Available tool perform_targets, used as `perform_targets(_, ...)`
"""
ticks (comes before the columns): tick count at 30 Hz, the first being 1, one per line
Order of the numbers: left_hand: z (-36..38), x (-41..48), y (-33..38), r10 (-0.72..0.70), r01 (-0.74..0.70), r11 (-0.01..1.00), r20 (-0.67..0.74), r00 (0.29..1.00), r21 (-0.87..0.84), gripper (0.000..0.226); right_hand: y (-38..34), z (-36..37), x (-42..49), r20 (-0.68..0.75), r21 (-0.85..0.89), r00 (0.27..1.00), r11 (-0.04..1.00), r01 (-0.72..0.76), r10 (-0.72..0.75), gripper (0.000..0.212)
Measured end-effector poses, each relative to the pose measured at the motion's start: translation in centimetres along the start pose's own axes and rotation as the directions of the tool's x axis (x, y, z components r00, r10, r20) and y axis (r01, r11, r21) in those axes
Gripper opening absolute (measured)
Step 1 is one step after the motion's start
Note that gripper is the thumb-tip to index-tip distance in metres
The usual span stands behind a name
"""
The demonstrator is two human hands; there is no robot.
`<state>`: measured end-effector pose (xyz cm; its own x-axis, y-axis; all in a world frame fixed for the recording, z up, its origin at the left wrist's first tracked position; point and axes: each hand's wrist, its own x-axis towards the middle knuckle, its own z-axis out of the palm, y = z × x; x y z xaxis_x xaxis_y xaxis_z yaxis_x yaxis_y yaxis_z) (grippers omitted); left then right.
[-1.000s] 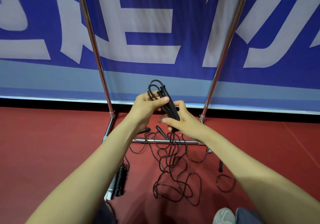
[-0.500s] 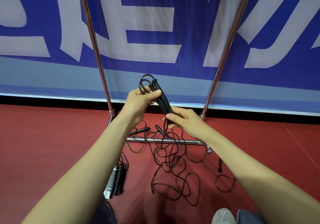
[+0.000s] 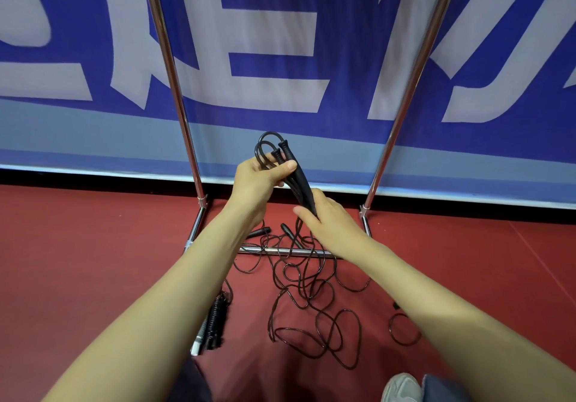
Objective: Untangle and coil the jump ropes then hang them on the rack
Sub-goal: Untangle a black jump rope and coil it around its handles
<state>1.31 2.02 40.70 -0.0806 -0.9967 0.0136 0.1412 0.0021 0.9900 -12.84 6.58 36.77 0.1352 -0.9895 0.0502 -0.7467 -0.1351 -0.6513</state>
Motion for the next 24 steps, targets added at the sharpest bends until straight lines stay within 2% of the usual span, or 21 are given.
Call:
perform_targets(2,0.0,0.0,0.1,-0.002,0.002,1.0,-0.003,1.0,0.003,0.015,-0.1,-0.1,-0.1,-0.004,-0.008,1.0,1.0,0.009,-0.009,0.027)
perform_targets(6,-0.1,0.1,0.3,0.0,0.0,1.0,0.007,1.0,0.019,0.011,-0.4,-0.7,0.0,0.03,0.084,1.0,0.996,0.005,-0.008,0.019)
perform_targets(11,-0.2,0.0,0.4,0.045,-0.048,0.998,0.063,0.997,0.038,0.006,-0.6,-1.2,-0.4,0.05,0.161,0.999,0.987,0.006,-0.015,0.019)
perform_targets(14,0.3,-0.2,0.0,0.063,-0.068,0.997,0.096,0.993,0.046,0.019,-0.9,-1.1,-0.4,0.013,0.192,1.0,0.981,0.004,-0.007,0.02)
perform_targets(17,1.5,-1.0,-1.0,-0.068,0.069,0.998,0.191,0.979,0.004,0.05,-1.0,-1.3,-0.1,-0.054,0.29,0.997,0.956,-0.043,0.061,0.025)
perform_targets(19,1.9,-1.6,-1.8,-0.174,0.127,0.978,0.31,0.935,0.167,0.05,-0.8,-1.9,0.1,-0.102,0.337,0.989,0.939,-0.064,0.104,0.028)
perform_targets(21,1.8,-2.0,-2.6,-0.245,0.115,0.944,0.422,0.873,0.31,0.048,-0.6,-2.9,0.2,-0.15,0.386,0.981,0.921,-0.055,0.122,0.024)
perform_targets(24,0.1,-1.6,-2.4,-0.213,0.002,0.915,0.479,0.851,0.404,0.041,0.1,-4.6,0.0,-0.183,0.363,0.975,0.93,-0.049,0.123,0.019)
